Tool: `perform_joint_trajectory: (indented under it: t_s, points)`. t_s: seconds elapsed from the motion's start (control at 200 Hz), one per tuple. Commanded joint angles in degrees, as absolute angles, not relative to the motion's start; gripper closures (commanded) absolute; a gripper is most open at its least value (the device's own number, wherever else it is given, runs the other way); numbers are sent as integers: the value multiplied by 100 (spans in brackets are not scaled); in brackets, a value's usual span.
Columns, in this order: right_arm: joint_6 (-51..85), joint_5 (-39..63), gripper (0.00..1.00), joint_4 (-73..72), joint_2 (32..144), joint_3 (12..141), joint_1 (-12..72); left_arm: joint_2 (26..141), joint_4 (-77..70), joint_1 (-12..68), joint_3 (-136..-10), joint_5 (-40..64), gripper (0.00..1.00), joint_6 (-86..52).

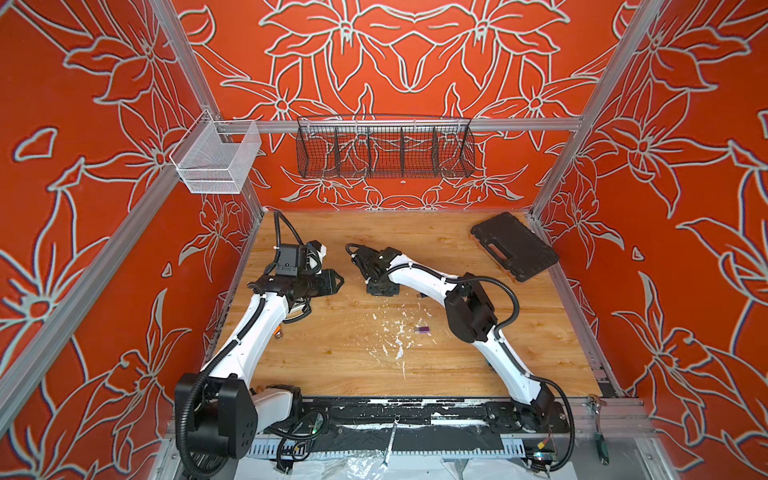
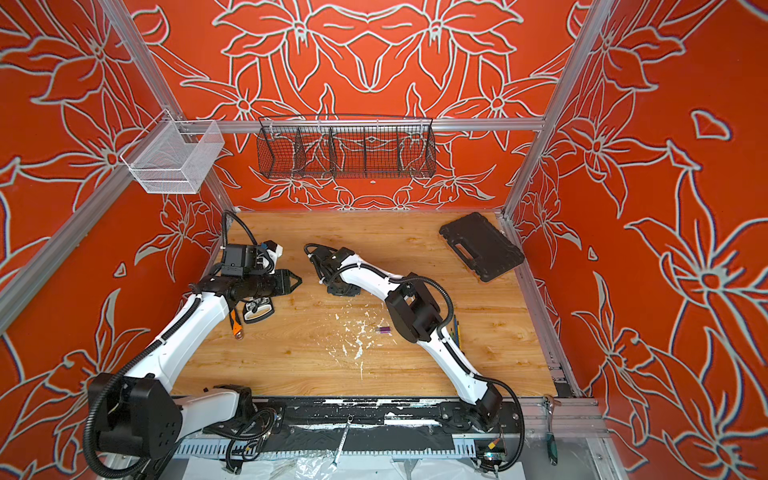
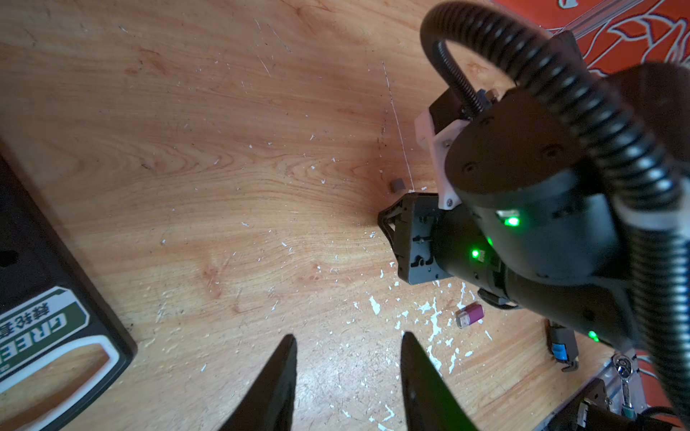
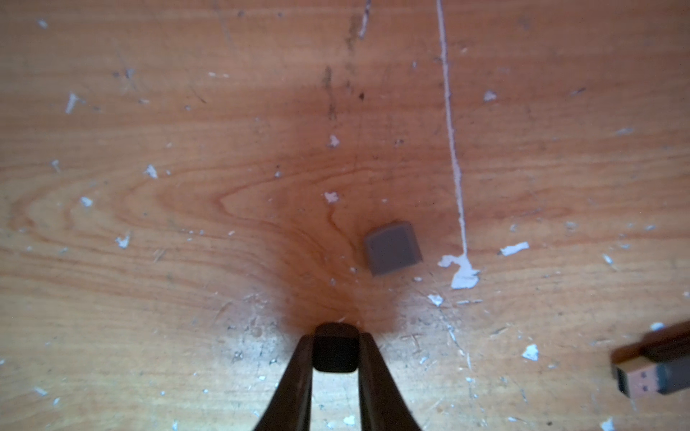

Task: Close the usb drive cover
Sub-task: Adjust the cover at the center of the board.

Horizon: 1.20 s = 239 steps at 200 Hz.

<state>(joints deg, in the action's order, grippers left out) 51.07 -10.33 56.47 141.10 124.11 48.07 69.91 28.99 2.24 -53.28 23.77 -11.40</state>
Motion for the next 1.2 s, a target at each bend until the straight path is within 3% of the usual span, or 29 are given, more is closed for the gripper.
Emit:
perform_joint_trajectory:
  t_s: [0.0, 0.255, 0.39, 0.626, 0.911, 1.191]
  points:
    - [4743, -1306, 78, 5815, 14273, 12396, 4772, 6954, 2842, 193, -5289, 2479, 56, -1125]
    - [3747, -826, 85, 5084, 14001, 11792, 4775, 6919, 2880, 193, -5278, 2540, 56, -1125]
    - [2443, -376, 85, 4146, 13421, 10725, 4771, 6861, 2954, 185, -5249, 2540, 56, -1091]
    - [-2, 367, 85, 3986, 12690, 9597, 4760, 6800, 2948, 169, -5185, 2548, 56, -1121]
    - [-1559, 1493, 80, 3823, 12214, 8956, 4639, 6720, 2883, 167, -5054, 2648, 56, -1240]
    - [-2521, 1212, 72, 4075, 12305, 8956, 4645, 6658, 2846, 167, -4906, 2661, 56, -1330]
